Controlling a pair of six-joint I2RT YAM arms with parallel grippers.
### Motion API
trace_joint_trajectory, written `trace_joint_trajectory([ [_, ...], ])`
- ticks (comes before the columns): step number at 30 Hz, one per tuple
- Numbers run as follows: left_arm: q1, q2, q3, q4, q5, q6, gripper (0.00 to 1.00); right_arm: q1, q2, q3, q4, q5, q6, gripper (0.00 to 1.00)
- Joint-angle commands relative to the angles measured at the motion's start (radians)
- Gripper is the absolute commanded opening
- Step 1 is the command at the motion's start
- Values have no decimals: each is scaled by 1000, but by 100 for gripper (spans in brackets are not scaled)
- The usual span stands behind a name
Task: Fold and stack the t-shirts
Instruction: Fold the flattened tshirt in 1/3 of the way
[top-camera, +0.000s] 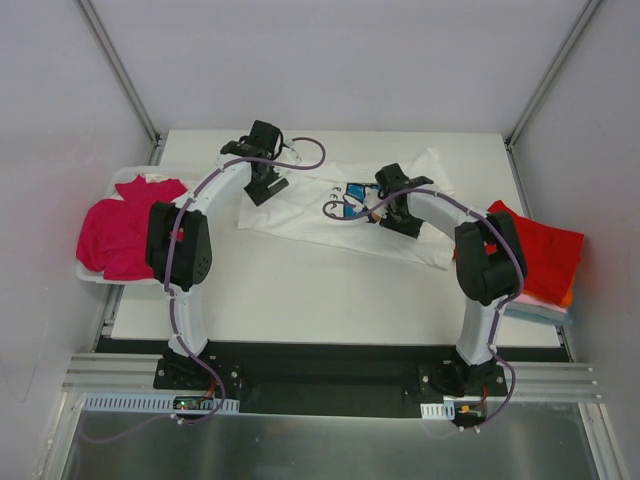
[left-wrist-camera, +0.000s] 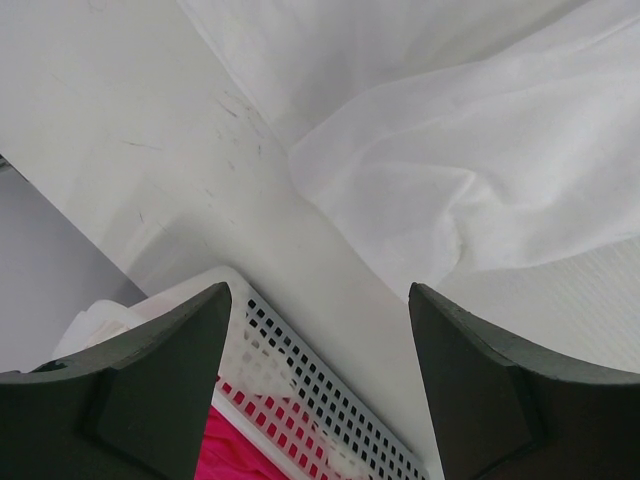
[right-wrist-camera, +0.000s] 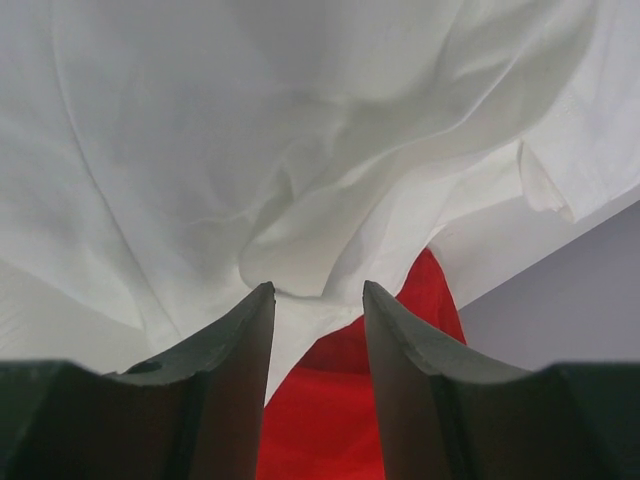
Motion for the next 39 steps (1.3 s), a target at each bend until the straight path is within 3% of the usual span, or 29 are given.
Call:
trace_joint_trajectory([
  [1, -9, 3, 1, 4, -10, 14, 72, -14, 18, 34, 0, -20, 6, 43],
  [5, -9, 2, 1, 7, -13, 15, 72, -23, 28, 34, 6, -27, 6, 40],
  [12, -9, -6, -8, 9, -19, 15, 72, -40, 46, 46, 9, -29, 6, 6],
  [14, -7, -7, -11, 10, -19, 15, 72, -44, 43, 55, 11, -23, 3, 1],
  [32, -7, -20, -51, 23, -16, 6, 71, -150, 140, 218, 46, 118, -73, 1],
  [39, -7, -17, -56, 29, -29, 9, 71, -198, 175, 247, 109, 161, -99, 27],
])
